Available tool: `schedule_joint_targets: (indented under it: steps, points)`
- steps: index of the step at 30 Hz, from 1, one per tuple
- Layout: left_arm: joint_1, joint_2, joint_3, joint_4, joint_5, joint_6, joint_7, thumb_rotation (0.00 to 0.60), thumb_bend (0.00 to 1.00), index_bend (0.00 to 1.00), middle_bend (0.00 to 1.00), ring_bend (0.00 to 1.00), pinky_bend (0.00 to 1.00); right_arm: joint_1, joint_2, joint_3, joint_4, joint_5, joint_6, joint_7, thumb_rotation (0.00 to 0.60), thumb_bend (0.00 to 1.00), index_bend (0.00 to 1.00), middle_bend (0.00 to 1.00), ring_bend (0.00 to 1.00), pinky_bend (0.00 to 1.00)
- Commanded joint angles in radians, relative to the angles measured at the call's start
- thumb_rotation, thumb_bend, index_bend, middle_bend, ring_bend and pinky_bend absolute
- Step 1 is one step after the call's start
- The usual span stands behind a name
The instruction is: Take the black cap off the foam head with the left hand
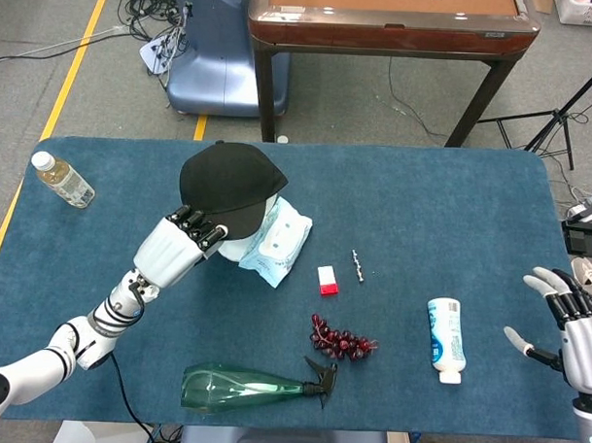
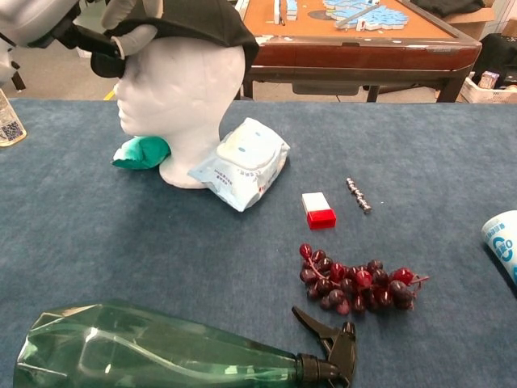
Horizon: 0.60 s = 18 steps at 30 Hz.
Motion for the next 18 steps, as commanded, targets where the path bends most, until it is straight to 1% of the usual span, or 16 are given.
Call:
schedule_joint_targets:
  steps: [1, 13, 18]
  points:
    - [-0.005, 0.005, -0.004, -0.009, 0.002, 0.003, 0.005, 0.6, 0.66, 0.63, 0.82, 0.64, 0.67, 0.001, 0.001, 0.0, 0.001, 0.002, -0.003, 0.001, 0.6, 0.13, 0.25, 0.22, 0.16, 0.3]
    - [-0.034, 0.032, -0.036, -0.063, -0.003, -0.013, 0.047, 0.6, 0.66, 0.63, 0.82, 0.64, 0.68, 0.003, 0.0, -0.002, -0.001, 0.0, -0.007, -0.002, 0.6, 0.13, 0.25, 0.22, 0.16, 0.3]
    - [-0.048, 0.045, -0.05, -0.077, -0.014, -0.035, 0.064, 0.6, 0.66, 0.63, 0.82, 0.64, 0.68, 0.003, 0.0, -0.002, -0.001, 0.0, -0.009, -0.003, 0.6, 0.13, 0.25, 0.22, 0.16, 0.3]
